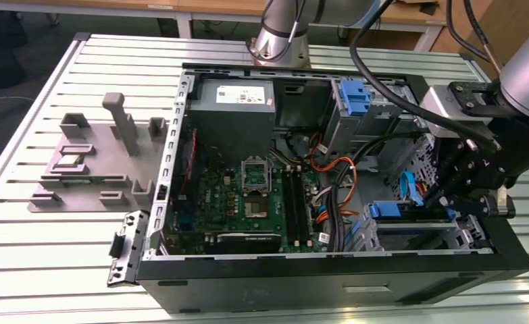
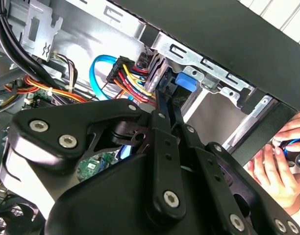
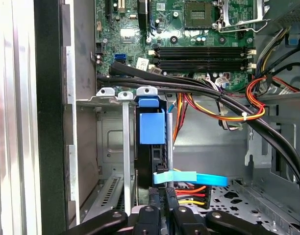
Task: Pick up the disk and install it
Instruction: 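Insert the second disk wire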
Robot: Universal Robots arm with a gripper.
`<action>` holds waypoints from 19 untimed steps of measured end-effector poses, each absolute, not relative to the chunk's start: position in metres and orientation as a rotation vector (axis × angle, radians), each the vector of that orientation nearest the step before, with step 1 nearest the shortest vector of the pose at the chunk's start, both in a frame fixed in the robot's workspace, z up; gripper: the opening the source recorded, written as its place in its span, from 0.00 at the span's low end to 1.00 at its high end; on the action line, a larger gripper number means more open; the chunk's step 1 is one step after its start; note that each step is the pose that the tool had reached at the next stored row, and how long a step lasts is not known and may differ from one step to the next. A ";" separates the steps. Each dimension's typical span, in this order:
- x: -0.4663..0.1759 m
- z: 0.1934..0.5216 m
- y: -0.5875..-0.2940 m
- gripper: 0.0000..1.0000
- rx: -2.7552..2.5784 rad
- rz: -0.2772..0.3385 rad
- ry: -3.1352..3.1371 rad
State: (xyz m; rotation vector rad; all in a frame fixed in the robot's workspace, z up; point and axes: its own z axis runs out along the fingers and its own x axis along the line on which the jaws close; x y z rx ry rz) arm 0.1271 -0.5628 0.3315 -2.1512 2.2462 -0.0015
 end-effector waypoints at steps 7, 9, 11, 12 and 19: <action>0.127 0.334 -0.562 0.16 -2.151 -0.002 2.246; 0.127 0.334 -0.562 0.16 -2.151 -0.002 2.247; 0.127 0.334 -0.562 0.16 -2.151 -0.002 2.246; 0.127 0.334 -0.562 0.16 -2.151 -0.002 2.247; 0.127 0.329 -0.562 0.16 -2.152 -0.003 2.247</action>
